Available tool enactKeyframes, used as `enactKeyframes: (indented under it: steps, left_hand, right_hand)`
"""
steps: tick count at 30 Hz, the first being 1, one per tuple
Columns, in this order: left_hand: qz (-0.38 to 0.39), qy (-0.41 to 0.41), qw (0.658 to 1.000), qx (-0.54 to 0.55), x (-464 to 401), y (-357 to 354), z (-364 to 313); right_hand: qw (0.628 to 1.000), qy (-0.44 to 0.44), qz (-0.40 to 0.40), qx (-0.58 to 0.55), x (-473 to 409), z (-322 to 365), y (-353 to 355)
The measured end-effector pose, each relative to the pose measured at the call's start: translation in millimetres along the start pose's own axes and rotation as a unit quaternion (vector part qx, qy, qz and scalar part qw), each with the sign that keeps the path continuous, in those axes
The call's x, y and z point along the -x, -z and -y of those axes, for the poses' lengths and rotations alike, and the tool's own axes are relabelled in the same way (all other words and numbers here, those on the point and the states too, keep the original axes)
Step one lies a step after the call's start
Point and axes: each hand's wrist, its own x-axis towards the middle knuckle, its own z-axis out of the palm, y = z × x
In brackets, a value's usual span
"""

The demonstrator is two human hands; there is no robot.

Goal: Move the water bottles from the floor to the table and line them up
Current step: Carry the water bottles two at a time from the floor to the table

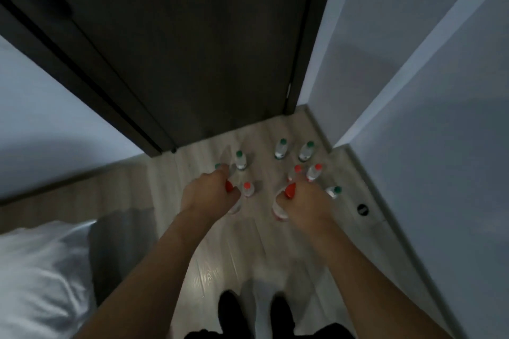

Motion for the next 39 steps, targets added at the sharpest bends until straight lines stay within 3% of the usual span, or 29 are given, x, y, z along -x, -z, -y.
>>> enactKeyframes:
  steps: [4,7,18,27,32,39]
  left_hand:
    - [-0.061,-0.025,0.997,0.036,49,123,-47]
    - [-0.118,-0.027,0.99,0.079,74,175,-74]
    - [-0.213,-0.1,0.966,0.107,129,221,-144]
    - [-0.165,-0.182,0.962,0.118,138,213,-198]
    - [-0.105,-0.276,0.947,0.125,130,208,-238]
    - [-0.082,-0.381,0.913,0.122,134,202,-304]
  right_hand:
    - [0.998,-0.008,-0.06,0.001,48,42,128]
    - [0.994,-0.002,-0.111,-0.005,73,53,185]
    - [0.978,-0.037,-0.204,-0.022,137,31,256]
    - [0.954,-0.131,-0.264,-0.049,174,-9,277]
    - [0.927,-0.207,-0.308,-0.058,199,-30,287]
    - [0.864,-0.336,-0.367,-0.078,247,-57,303]
